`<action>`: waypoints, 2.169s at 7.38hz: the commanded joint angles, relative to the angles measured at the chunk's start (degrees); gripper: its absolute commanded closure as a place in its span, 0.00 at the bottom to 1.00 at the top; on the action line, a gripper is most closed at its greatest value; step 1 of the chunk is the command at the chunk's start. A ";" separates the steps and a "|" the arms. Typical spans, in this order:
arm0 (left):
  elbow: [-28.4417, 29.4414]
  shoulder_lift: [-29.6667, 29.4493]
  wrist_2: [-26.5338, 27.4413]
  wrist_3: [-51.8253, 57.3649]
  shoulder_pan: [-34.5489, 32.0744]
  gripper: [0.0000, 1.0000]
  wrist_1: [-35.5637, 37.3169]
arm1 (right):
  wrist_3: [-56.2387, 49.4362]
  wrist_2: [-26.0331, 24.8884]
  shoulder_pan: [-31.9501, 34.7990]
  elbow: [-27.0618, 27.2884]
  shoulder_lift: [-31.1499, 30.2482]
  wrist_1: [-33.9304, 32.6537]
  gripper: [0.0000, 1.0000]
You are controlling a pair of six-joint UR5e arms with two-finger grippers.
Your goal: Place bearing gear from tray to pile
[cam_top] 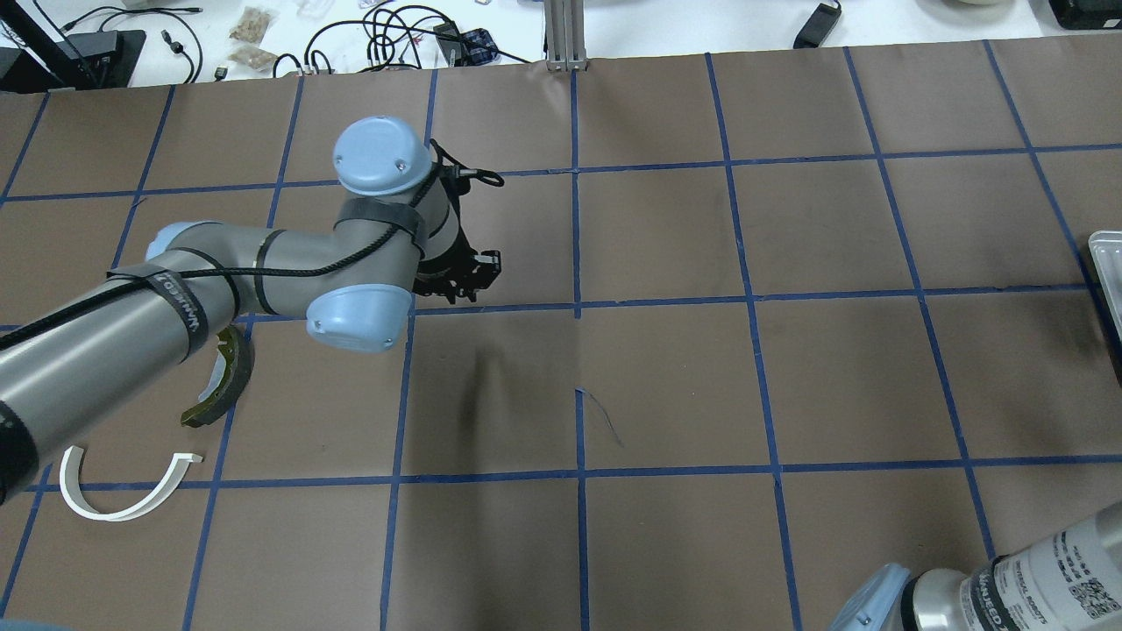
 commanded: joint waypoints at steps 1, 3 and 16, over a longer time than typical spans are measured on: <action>0.45 4.20 0.19 11.09 12.21 1.00 -9.60 | 0.22 0.06 0.07 -0.10 -0.03 0.04 0.21; -0.16 5.89 1.58 24.52 21.29 1.00 -12.20 | 0.14 -0.03 0.07 -0.27 0.06 0.04 0.23; 1.59 1.74 4.85 44.30 36.29 0.00 -13.57 | 25.91 -0.82 15.14 0.60 -6.70 2.93 1.00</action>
